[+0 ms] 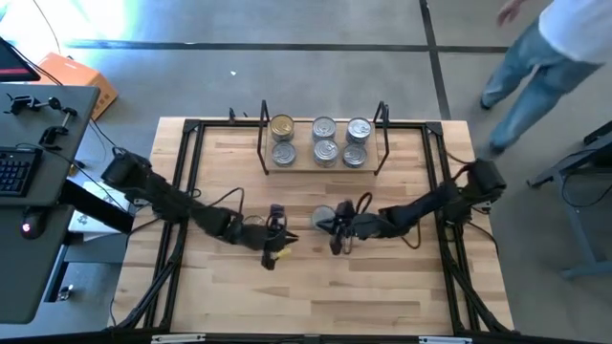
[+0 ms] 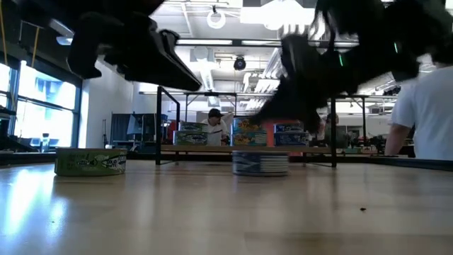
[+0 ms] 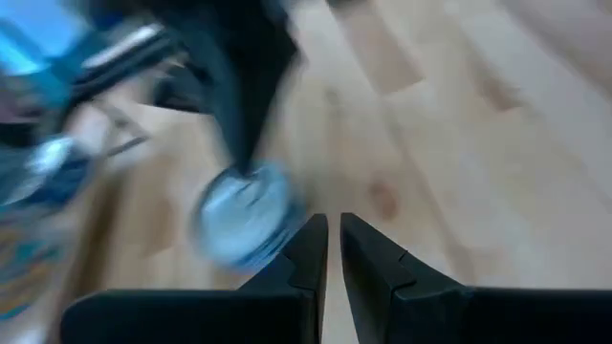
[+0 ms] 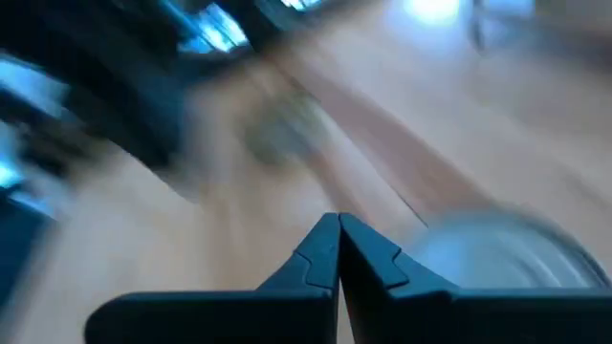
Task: Stack canned seafood by type on shelf
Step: Stack the blue tuna can on top of the other blue tuna can on the shelf
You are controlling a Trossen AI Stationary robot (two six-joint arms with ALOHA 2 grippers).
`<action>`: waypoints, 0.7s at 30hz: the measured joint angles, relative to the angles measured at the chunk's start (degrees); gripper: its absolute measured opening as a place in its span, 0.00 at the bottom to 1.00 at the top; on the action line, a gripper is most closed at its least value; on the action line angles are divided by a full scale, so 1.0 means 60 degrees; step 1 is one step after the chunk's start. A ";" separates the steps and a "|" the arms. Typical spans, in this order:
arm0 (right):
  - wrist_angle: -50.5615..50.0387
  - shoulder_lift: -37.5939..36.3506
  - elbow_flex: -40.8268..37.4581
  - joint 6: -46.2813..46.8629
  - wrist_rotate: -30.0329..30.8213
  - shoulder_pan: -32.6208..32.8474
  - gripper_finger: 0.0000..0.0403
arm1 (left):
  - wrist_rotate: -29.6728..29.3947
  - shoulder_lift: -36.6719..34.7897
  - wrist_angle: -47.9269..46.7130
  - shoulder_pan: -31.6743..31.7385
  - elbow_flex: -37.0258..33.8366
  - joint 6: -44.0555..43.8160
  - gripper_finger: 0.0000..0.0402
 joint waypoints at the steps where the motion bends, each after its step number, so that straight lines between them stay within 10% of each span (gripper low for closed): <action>1: 0.0232 -0.0182 0.0147 -0.0391 -0.0005 0.0011 0.00 | 0.0527 0.0109 0.0142 0.0169 0.0000 0.0076 0.06; 14: -0.4199 -0.3248 0.0079 -0.1405 0.2069 0.1466 0.00 | 0.3879 0.1755 0.0987 0.2402 0.0603 0.3266 0.31; 21: -0.4894 -0.2976 0.0093 -0.1687 0.3088 0.2140 0.00 | 0.3792 0.3149 -0.0481 0.2794 0.1898 0.4065 0.36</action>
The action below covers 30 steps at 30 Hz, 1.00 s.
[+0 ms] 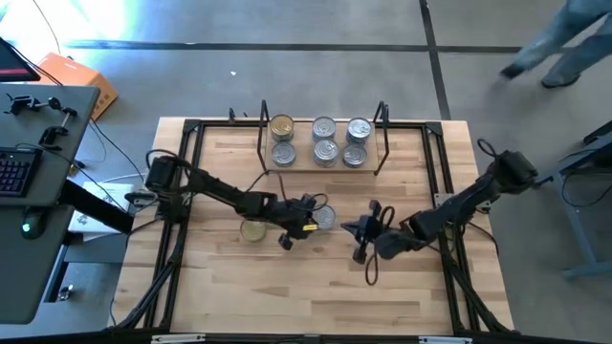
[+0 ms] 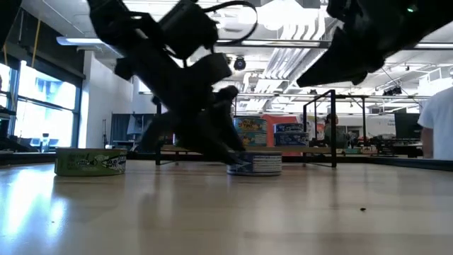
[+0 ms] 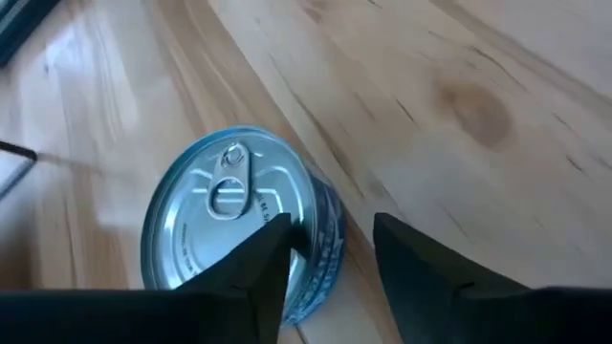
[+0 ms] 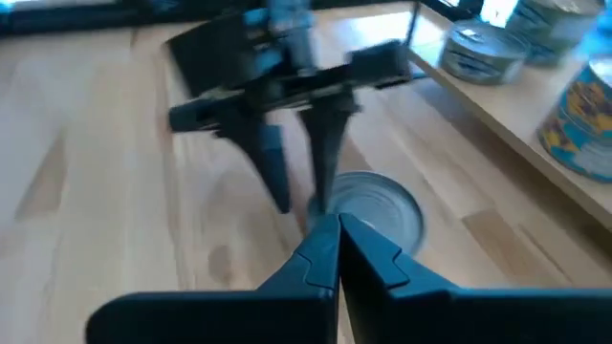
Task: Stack canned seafood by type on shelf
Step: Stack the blue tuna can on top of the other blue tuna can on the shelf
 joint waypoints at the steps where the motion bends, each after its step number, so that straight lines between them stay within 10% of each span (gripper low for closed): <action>1: 0.0022 0.0104 0.0000 -0.0218 0.0134 0.0125 0.00 | -0.0010 0.0121 -0.0036 0.0000 0.0163 0.0000 0.34; 10: -0.0066 0.0236 0.0004 -0.1237 0.0256 0.0821 0.03 | 0.0515 0.0415 -0.0333 -0.0058 0.0968 -0.0285 0.02; 16: -0.0411 0.0555 0.0018 -0.1399 0.0037 0.0628 0.23 | 0.1002 0.0387 -0.0593 -0.0058 0.1740 -0.1443 0.03; 24: 0.1052 0.2071 0.0015 -0.5331 0.0018 0.0252 0.60 | 0.1185 0.0393 -0.1006 -0.0055 0.2290 -0.2756 0.00; 30: 0.1913 0.3167 0.0187 -0.6477 0.0048 -0.0013 0.68 | 0.1196 0.0393 -0.0894 -0.0056 0.2311 -0.2790 0.00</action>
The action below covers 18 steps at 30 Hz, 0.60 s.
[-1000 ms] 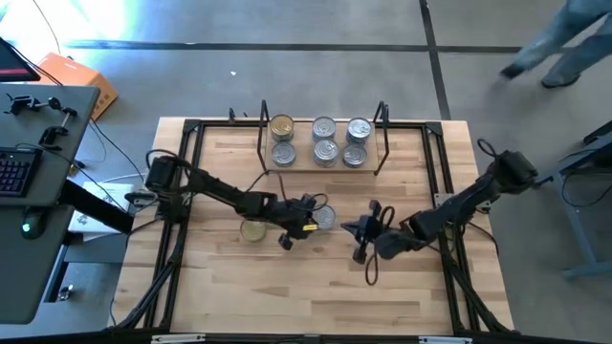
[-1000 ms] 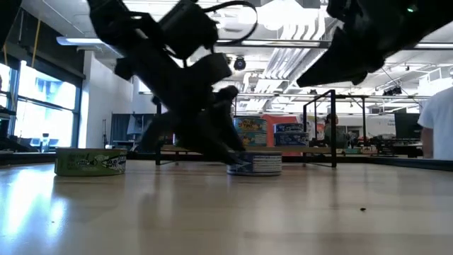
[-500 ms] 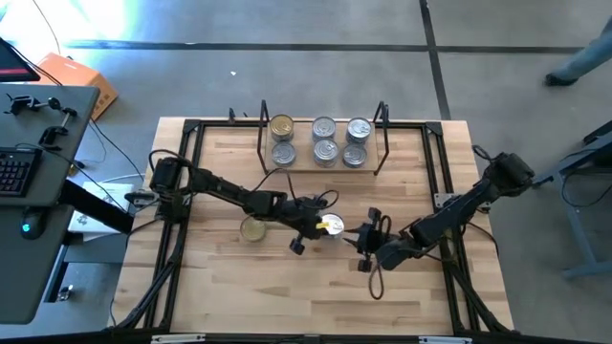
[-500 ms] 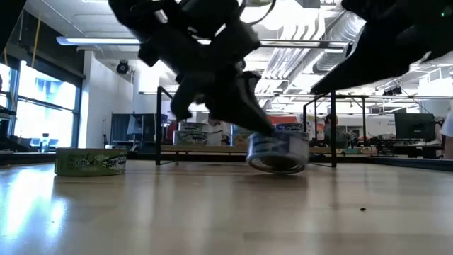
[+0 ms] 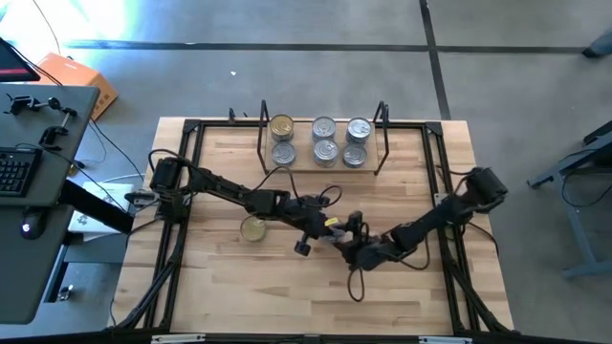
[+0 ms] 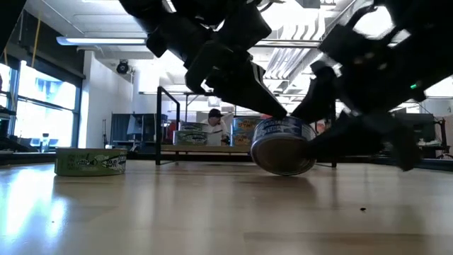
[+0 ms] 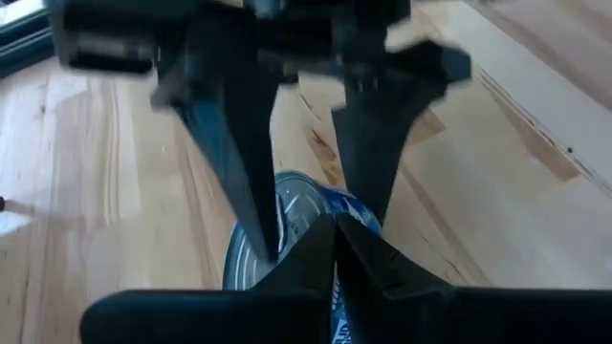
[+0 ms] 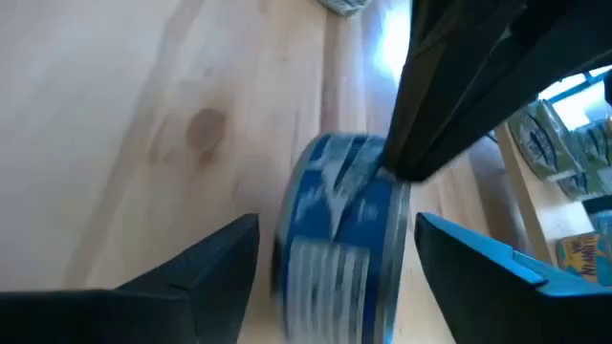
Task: Stack canned seafood by type on shelf
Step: Stack the blue tuna can on top of the other blue tuna can on the shelf
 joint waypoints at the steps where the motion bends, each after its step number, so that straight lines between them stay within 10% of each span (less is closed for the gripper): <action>1: 0.0160 0.0146 0.0069 0.0082 0.0001 -0.0058 0.68 | 0.0002 0.0000 0.0013 0.0001 0.0002 -0.0057 0.00; 13: 0.0008 0.0401 0.0579 0.1337 0.0318 -0.0131 0.29 | -0.0774 -0.0386 -0.0435 0.0014 0.0009 -0.0809 0.02; 18: -0.1624 -0.0410 0.0566 0.2344 0.0542 0.0160 0.29 | -0.1962 -0.1702 -0.2839 0.0240 0.0010 -0.1174 0.08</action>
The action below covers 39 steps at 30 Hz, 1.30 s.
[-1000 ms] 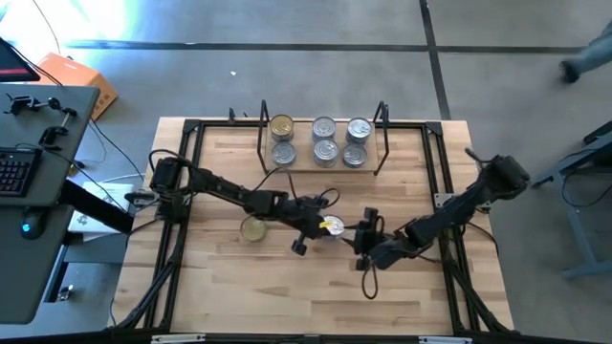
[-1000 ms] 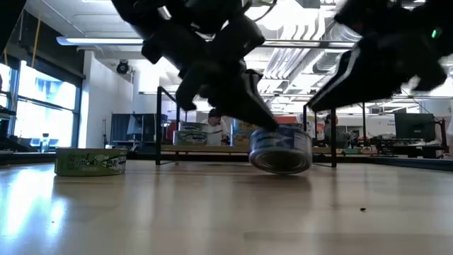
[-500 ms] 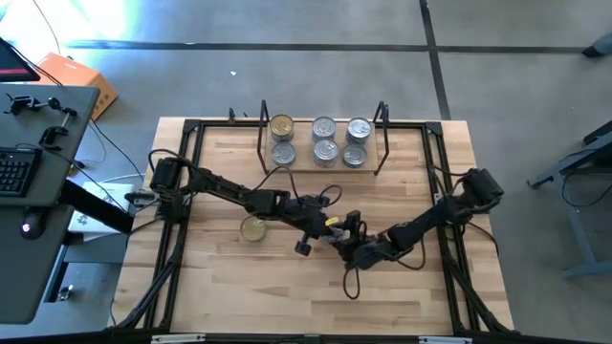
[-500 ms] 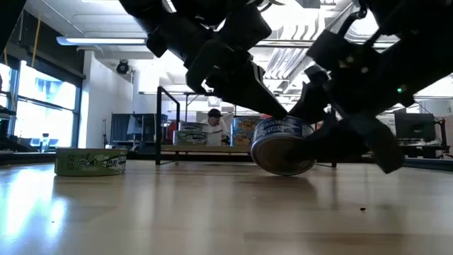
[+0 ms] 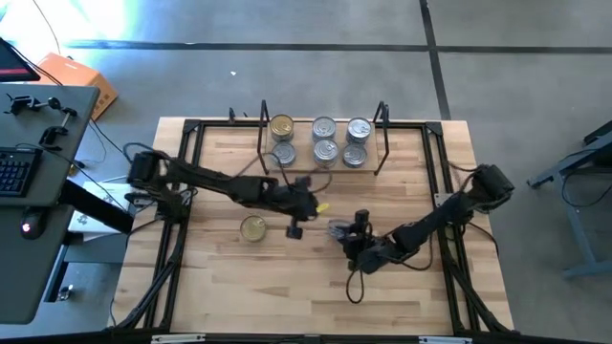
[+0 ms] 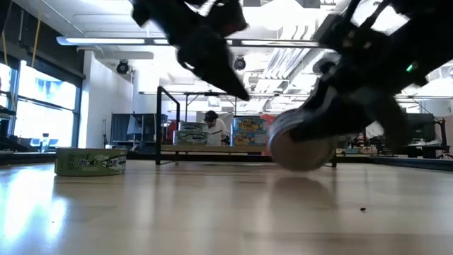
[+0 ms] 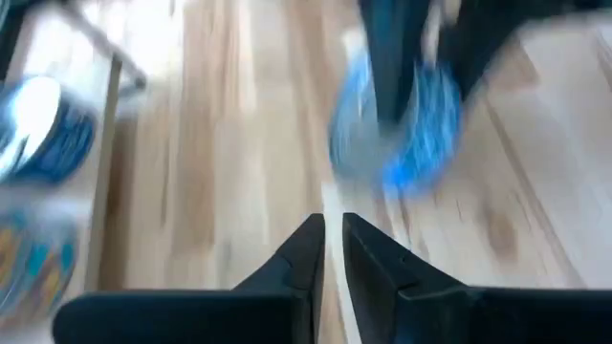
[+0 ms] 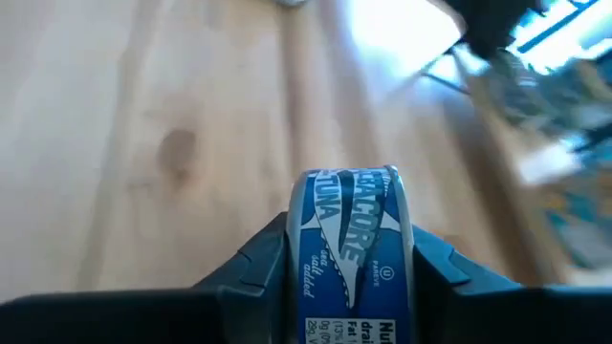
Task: Stack canned seafood by type on shelf
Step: Stack the blue tuna can on top of the other blue tuna can on the shelf
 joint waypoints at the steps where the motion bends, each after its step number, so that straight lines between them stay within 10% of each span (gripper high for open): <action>1: -0.0394 -0.0261 -0.0004 0.0185 0.0265 0.0100 0.29 | -0.0005 -0.0288 -0.0432 0.0048 -0.0092 -0.0097 0.09; 9: -0.2193 -0.2392 -0.0003 -0.2152 0.1536 -0.0152 0.29 | -0.0021 -0.2449 0.1185 0.0173 -0.3064 -0.1402 0.07; 19: -0.2120 -0.2977 -0.0003 -0.4849 0.0625 -0.4119 0.29 | -0.0682 -0.3208 0.7153 -0.1023 -0.6660 -0.2876 0.06; 39: -0.1952 -0.2973 -0.0003 -0.6616 -0.1699 -0.7040 0.49 | -0.0979 -0.3208 0.7751 -0.1401 -0.7002 -0.2962 0.06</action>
